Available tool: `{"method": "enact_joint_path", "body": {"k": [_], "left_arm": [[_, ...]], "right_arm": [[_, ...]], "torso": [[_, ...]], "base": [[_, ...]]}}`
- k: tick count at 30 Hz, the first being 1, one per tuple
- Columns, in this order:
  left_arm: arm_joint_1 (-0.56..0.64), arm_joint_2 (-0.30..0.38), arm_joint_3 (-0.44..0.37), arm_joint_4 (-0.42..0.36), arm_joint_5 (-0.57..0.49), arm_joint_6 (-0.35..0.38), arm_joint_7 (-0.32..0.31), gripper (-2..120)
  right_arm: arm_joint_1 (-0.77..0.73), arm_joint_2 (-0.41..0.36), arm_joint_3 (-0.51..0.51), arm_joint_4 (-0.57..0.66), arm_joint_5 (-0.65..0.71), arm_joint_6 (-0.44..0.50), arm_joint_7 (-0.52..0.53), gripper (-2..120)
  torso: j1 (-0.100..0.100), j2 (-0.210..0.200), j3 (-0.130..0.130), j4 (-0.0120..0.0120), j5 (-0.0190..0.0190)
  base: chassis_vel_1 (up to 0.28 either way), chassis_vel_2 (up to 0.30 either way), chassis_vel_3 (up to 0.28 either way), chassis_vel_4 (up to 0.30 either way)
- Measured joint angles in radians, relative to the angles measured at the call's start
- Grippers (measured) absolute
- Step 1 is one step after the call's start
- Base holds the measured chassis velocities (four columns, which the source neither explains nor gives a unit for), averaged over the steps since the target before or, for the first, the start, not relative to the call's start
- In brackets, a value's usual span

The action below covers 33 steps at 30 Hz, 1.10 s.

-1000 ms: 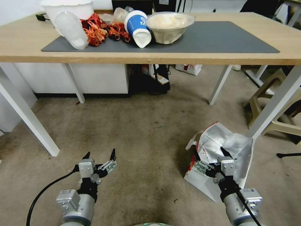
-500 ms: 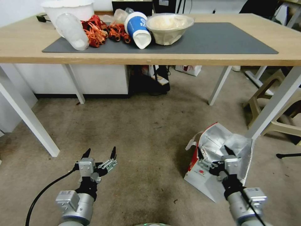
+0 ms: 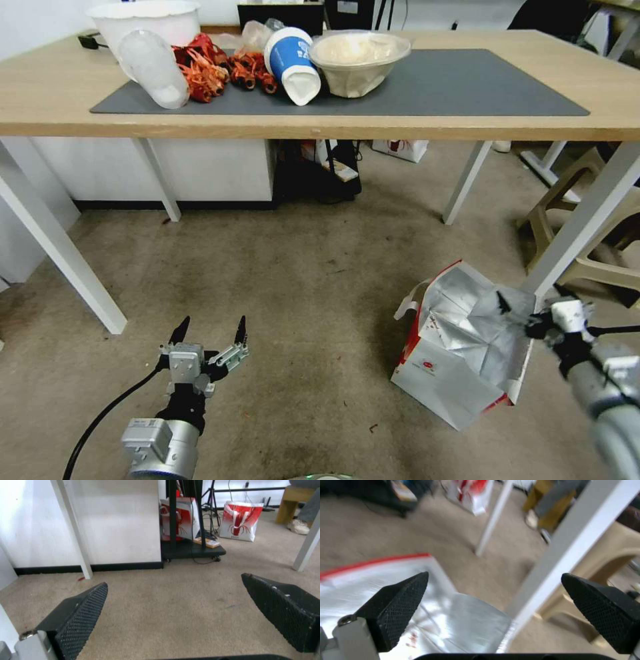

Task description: Pick up the food delivery bag from the floor and place it on the table.

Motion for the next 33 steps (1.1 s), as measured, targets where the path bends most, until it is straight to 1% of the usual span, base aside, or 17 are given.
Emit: {"method": "enact_joint_path", "body": {"k": [1, 2, 4, 5, 7, 8, 10, 11, 13, 19, 25, 33], "left_arm": [[0.000, 0.000, 0.000, 0.000, 0.000, 0.000, 0.000, 100], [-0.002, -0.001, 0.000, 0.000, 0.001, -0.002, -0.001, 100], [-0.002, -0.006, 0.004, 0.000, 0.006, -0.005, -0.002, 100], [-0.002, -0.006, 0.004, 0.000, 0.006, -0.005, -0.002, 100], [-0.003, -0.010, 0.006, 0.000, 0.009, -0.009, -0.003, 100], [-0.003, -0.010, 0.006, 0.000, 0.009, -0.009, -0.003, 100], [-0.006, -0.010, 0.005, 0.004, 0.008, -0.010, -0.003, 100], [-0.006, -0.010, 0.005, 0.004, 0.008, -0.010, -0.003, 100], [-0.015, -0.006, 0.003, 0.010, 0.005, -0.010, -0.003, 100], [-0.022, -0.006, 0.006, 0.014, 0.005, -0.010, -0.003, 100], [-0.037, -0.021, 0.020, 0.053, 0.016, -0.017, -0.002, 100], [-0.035, -0.026, 0.021, 0.056, 0.016, -0.022, -0.011, 100]], "right_arm": [[0.007, -0.006, -0.003, -0.008, 0.001, -0.008, 0.002, 100], [0.051, -0.033, -0.023, -0.056, 0.005, -0.059, 0.021, 100], [0.086, -0.049, -0.045, -0.097, 0.014, -0.105, 0.045, 100], [0.086, -0.049, -0.045, -0.097, 0.014, -0.105, 0.045, 100], [0.129, -0.061, -0.076, -0.158, 0.019, -0.148, 0.063, 100], [0.129, -0.061, -0.076, -0.158, 0.019, -0.148, 0.063, 100], [0.154, -0.072, -0.098, -0.193, 0.026, -0.186, 0.070, 100], [0.154, -0.072, -0.098, -0.193, 0.026, -0.186, 0.070, 100], [0.174, -0.080, -0.127, -0.238, 0.044, -0.219, 0.081, 100], [0.191, -0.082, -0.156, -0.284, 0.089, -0.247, 0.097, 100], [0.236, -0.093, -0.212, -0.344, 0.158, -0.251, 0.103, 100], [0.304, -0.081, -0.271, -0.397, 0.159, -0.251, 0.112, 100]], "torso": [[0.000, 0.000, 0.000, 0.0000, -0.0001], [0.000, 0.000, 0.000, 0.0000, 0.0003], [0.000, 0.001, 0.000, 0.0000, 0.0000], [0.000, 0.001, 0.000, 0.0000, 0.0000], [0.000, 0.001, 0.000, -0.0001, 0.0002], [0.000, 0.001, 0.000, -0.0001, 0.0002], [0.000, 0.001, 0.000, 0.0000, 0.0000], [0.000, 0.001, 0.000, 0.0000, 0.0000], [0.000, 0.001, 0.000, -0.0001, 0.0000], [0.000, 0.002, 0.000, -0.0002, 0.0000], [0.000, 0.002, 0.000, -0.0001, -0.0003], [0.000, 0.002, 0.000, 0.0000, -0.0001]], "base": [[0.000, 0.000, 0.000, 0.000], [0.000, 0.000, 0.000, 0.000], [0.000, 0.000, 0.000, 0.000], [0.000, 0.000, 0.000, 0.000], [0.000, 0.000, 0.000, 0.000], [0.000, 0.000, 0.000, 0.000], [0.000, 0.000, 0.000, 0.000], [0.000, 0.000, 0.000, 0.000], [0.000, 0.000, 0.000, 0.000], [0.000, 0.000, 0.000, 0.000], [0.000, 0.000, 0.000, 0.000], [0.000, 0.000, 0.000, 0.000]]}}
